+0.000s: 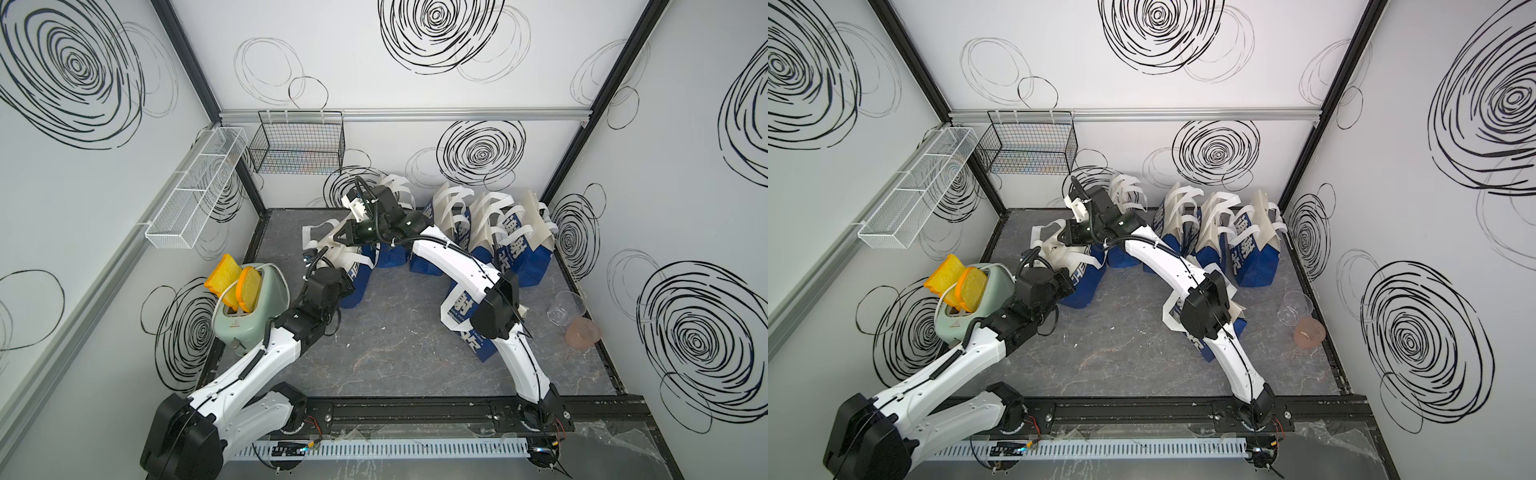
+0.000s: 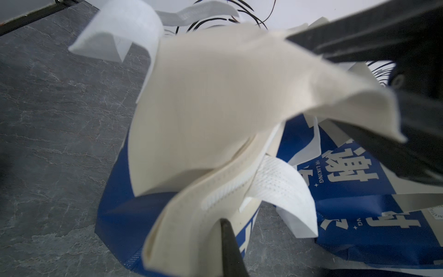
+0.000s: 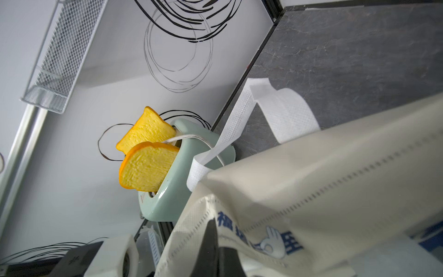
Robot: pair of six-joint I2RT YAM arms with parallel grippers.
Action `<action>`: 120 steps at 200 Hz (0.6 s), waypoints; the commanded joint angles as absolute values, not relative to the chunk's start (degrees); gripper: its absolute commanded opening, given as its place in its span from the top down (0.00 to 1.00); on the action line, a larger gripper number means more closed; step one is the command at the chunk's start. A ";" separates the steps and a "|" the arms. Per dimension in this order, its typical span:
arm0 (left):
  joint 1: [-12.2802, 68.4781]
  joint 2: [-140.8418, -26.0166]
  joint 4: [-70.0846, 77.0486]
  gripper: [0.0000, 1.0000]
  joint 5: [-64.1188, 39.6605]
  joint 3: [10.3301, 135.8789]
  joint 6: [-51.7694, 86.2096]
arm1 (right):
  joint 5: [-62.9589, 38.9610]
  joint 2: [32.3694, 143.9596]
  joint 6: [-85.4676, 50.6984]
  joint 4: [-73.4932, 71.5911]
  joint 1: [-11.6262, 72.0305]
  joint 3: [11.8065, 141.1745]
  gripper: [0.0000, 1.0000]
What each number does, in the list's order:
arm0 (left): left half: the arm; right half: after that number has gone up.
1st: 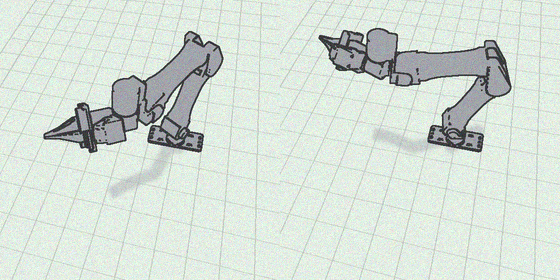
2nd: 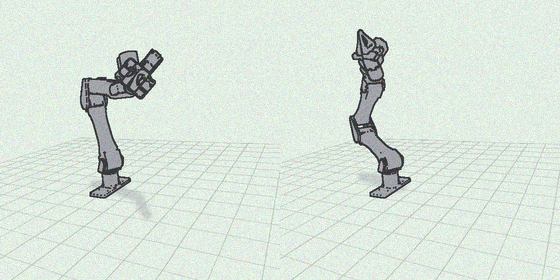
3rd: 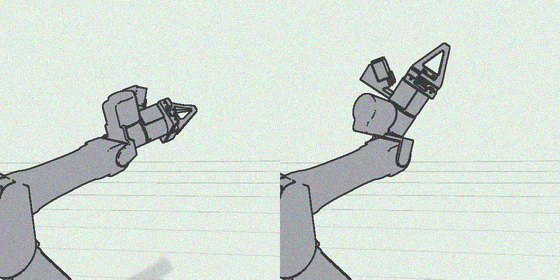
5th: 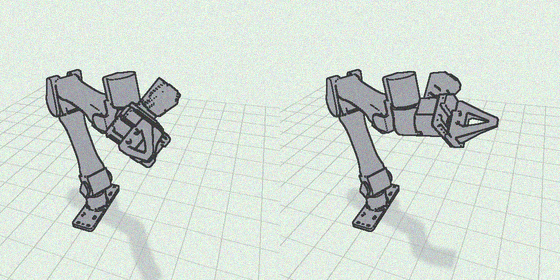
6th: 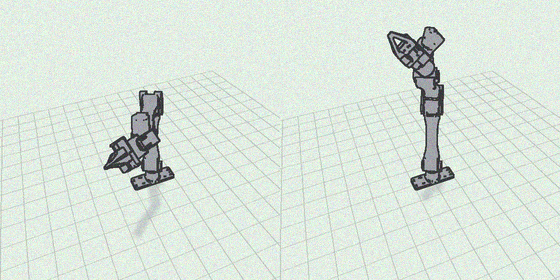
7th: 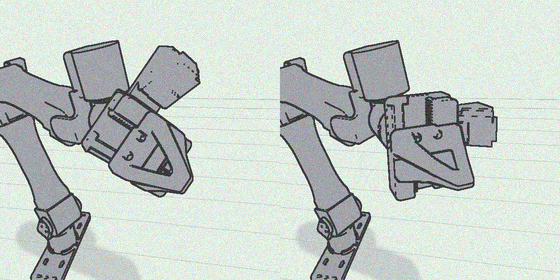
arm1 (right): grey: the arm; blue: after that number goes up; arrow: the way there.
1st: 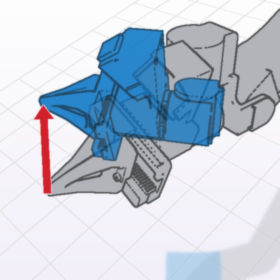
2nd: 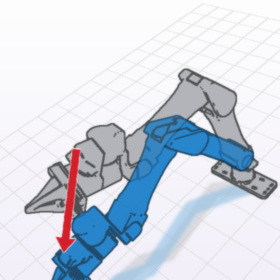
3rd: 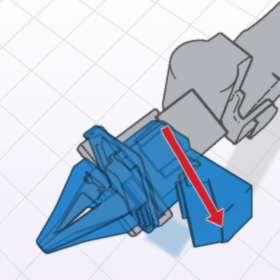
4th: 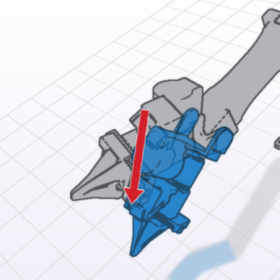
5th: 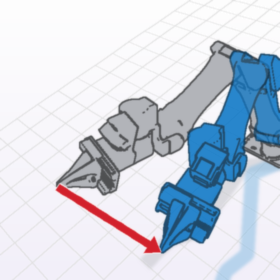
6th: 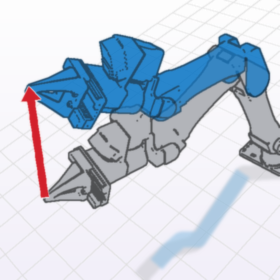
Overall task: Open the takeout bag
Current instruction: Open the takeout bag at the center of the board.
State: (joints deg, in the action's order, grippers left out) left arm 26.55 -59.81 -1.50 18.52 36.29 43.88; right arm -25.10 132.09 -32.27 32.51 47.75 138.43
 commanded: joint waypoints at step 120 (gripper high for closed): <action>26.89 -65.38 -18.19 1.00 15.31 35.13 43.88 | -25.03 124.98 -17.62 29.65 48.48 145.37 0.95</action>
